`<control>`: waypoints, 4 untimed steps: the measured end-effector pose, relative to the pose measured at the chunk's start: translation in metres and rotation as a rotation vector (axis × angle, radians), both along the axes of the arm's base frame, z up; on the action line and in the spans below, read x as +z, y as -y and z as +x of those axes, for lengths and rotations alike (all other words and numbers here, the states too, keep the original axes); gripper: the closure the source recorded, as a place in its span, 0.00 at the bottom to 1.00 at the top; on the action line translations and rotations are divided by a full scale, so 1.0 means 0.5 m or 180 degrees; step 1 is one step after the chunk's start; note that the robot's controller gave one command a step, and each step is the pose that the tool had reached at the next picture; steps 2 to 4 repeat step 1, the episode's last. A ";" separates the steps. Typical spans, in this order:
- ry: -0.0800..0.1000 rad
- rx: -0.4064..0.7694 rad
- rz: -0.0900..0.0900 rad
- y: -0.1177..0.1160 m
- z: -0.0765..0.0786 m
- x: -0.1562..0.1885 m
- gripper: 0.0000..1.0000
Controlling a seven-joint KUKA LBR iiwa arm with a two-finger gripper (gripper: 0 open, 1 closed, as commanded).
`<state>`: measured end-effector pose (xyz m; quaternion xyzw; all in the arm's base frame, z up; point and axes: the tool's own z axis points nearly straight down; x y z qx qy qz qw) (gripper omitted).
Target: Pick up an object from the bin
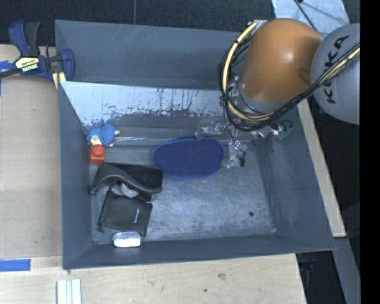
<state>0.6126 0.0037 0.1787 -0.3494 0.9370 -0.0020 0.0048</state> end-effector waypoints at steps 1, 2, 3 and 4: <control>-0.0004 -0.0002 0.0004 -0.014 -0.041 0.094 1.00; -0.0004 -0.0002 0.0004 -0.014 -0.041 0.094 1.00; -0.0004 -0.0002 0.0004 -0.014 -0.041 0.094 1.00; -0.0004 -0.0002 0.0004 -0.014 -0.041 0.094 1.00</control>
Offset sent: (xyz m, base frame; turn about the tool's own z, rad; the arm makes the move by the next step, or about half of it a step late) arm -0.0221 0.0073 0.0434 0.0000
